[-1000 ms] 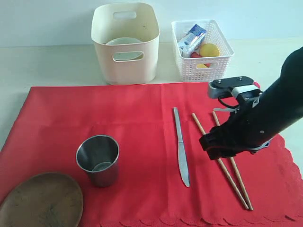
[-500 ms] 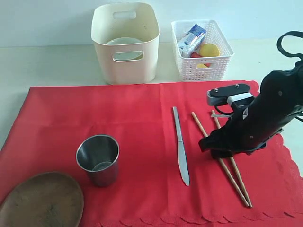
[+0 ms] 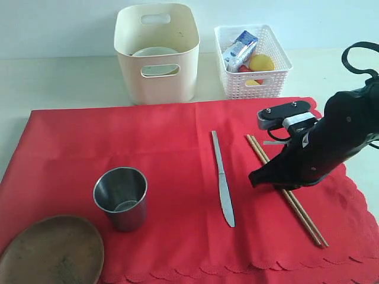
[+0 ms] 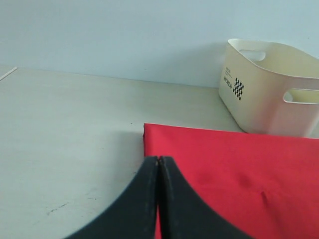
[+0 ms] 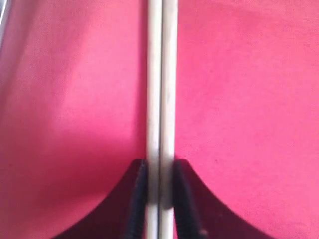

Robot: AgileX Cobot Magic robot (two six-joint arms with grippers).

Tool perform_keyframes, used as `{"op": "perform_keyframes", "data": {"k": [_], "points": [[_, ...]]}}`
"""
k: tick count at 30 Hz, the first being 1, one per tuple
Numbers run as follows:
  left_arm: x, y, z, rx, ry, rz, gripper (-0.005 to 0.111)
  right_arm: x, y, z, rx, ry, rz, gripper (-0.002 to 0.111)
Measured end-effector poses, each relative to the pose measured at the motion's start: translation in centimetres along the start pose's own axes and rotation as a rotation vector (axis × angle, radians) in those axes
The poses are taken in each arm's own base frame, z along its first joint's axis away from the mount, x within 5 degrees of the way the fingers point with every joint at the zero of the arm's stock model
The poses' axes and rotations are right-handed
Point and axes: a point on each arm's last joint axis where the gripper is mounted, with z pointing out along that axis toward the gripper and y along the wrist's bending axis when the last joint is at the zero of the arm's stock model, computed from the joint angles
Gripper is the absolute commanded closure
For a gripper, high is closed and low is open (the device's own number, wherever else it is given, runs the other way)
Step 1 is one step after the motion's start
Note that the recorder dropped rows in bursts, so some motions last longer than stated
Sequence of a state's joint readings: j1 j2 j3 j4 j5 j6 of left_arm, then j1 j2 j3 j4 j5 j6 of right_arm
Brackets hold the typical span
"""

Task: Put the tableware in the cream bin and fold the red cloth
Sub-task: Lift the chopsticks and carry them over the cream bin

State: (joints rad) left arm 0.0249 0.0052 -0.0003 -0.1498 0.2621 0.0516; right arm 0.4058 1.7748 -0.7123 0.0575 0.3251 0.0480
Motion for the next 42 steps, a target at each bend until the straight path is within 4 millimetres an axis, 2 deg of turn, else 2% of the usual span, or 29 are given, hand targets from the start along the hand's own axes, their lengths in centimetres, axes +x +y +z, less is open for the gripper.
{"op": "perform_keyframes", "data": {"k": [2,7,9,17,21,26,28,31,32,33,34,35,36,37,38,42], "points": [[0.0,0.0,0.0,0.000,0.000,0.000,0.104,0.0,0.0,0.0,0.000,0.000,0.000,0.108],[0.0,0.0,0.0,0.000,0.000,0.000,0.104,0.0,0.0,-0.2,-0.002,-0.001,0.007,0.108],[0.0,0.0,0.0,0.000,0.000,0.000,0.104,0.2,0.1,-1.0,-0.006,0.005,0.016,0.108],[0.0,0.0,0.0,0.000,0.000,0.000,0.104,-0.9,0.2,-7.2,-0.024,-0.224,-0.002,0.108],[0.0,0.0,0.0,0.000,0.000,0.000,0.104,-1.7,0.3,-8.5,-0.032,-0.354,-0.004,0.108],[0.0,0.0,0.0,0.000,0.000,0.000,0.104,-2.5,0.3,-8.8,-0.037,-0.445,-0.003,0.108],[0.0,0.0,0.0,0.000,0.000,0.000,0.104,-3.4,0.4,-9.3,-0.042,-0.512,-0.003,0.108],[0.0,0.0,0.0,0.000,0.000,0.000,0.104,-6.8,0.8,-10.6,-0.061,-0.636,0.020,0.108],[0.0,0.0,0.0,0.000,0.000,0.000,0.104,-8.5,0.9,-10.9,-0.060,-0.669,0.008,0.108],[0.0,0.0,0.0,0.000,0.000,0.000,0.104,-9.2,1.0,-10.9,-0.059,-0.679,0.001,0.108],[0.0,0.0,0.0,0.000,0.000,0.000,0.104,-10.9,1.2,-11.1,-0.060,-0.709,-0.006,0.108],[0.0,0.0,0.0,0.000,0.000,0.000,0.104,-11.7,1.3,-11.0,-0.060,-0.717,-0.006,0.108],[0.0,0.0,0.0,0.000,0.000,0.000,0.104,-13.4,1.4,-10.9,-0.062,-0.746,-0.009,0.108],[0.0,0.0,0.0,0.000,0.000,0.000,0.104,-14.0,1.5,-10.9,-0.062,-0.756,-0.010,0.108],[0.0,0.0,0.0,0.000,0.000,0.000,0.104,-15.6,1.7,-10.7,-0.063,-0.782,-0.014,0.108],[0.0,0.0,0.0,0.000,0.000,0.000,0.104,-18.3,1.9,-10.5,-0.062,-0.859,-0.027,0.108]]}}
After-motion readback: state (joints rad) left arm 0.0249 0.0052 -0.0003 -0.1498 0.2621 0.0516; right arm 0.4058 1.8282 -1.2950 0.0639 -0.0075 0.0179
